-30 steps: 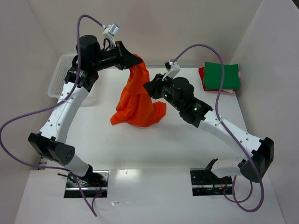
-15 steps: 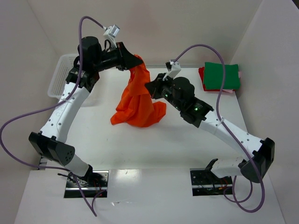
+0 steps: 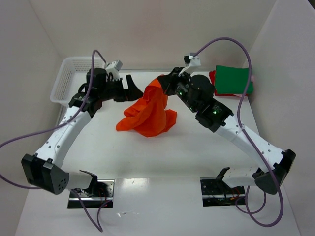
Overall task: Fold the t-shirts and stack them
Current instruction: Flatten out the tshirt
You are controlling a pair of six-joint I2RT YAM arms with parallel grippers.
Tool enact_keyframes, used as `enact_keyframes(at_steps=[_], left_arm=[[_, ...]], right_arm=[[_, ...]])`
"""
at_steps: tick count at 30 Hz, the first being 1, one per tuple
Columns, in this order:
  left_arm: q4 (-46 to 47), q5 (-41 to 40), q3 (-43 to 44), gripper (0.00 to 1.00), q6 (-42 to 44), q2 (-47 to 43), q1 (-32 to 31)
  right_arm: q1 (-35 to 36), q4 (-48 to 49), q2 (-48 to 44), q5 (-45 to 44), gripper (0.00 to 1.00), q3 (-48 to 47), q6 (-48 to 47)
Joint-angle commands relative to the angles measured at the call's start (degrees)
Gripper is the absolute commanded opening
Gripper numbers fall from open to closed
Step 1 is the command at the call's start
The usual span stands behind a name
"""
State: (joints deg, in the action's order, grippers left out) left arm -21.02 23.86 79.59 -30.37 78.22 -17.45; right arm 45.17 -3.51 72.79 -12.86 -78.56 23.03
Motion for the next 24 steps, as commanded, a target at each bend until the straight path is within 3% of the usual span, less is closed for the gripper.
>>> enact_keyframes(at_steps=[1,5,9,21,24], left_arm=[[-4.64,-6.88,-6.53,1.00,-2.84,-3.95,0.23],[-4.31,-10.15,-16.38,1.00,-11.10,-6.83,-0.30],[3.33,-12.16,-25.26,1.00,-21.29,-9.39,-0.30],[9.24,-23.59,-36.17,1.00,-36.16,-10.89,-0.30],[7.93,-25.17,-36.17,0.95,-38.09,-8.61,-0.30]], right_arm=[[0.01,0.34,-0.11,-4.70,0.00,-0.37,-0.79],[-1.05,-0.18,-0.11,-8.58,0.00,0.17,0.26],[-4.03,0.43,-1.95,-8.58,0.00,2.63,2.37],[-10.98,0.96,-6.25,-9.64,0.00,7.72,4.92],[-11.51,0.96,-6.88,-9.64,0.00,8.43,4.92]])
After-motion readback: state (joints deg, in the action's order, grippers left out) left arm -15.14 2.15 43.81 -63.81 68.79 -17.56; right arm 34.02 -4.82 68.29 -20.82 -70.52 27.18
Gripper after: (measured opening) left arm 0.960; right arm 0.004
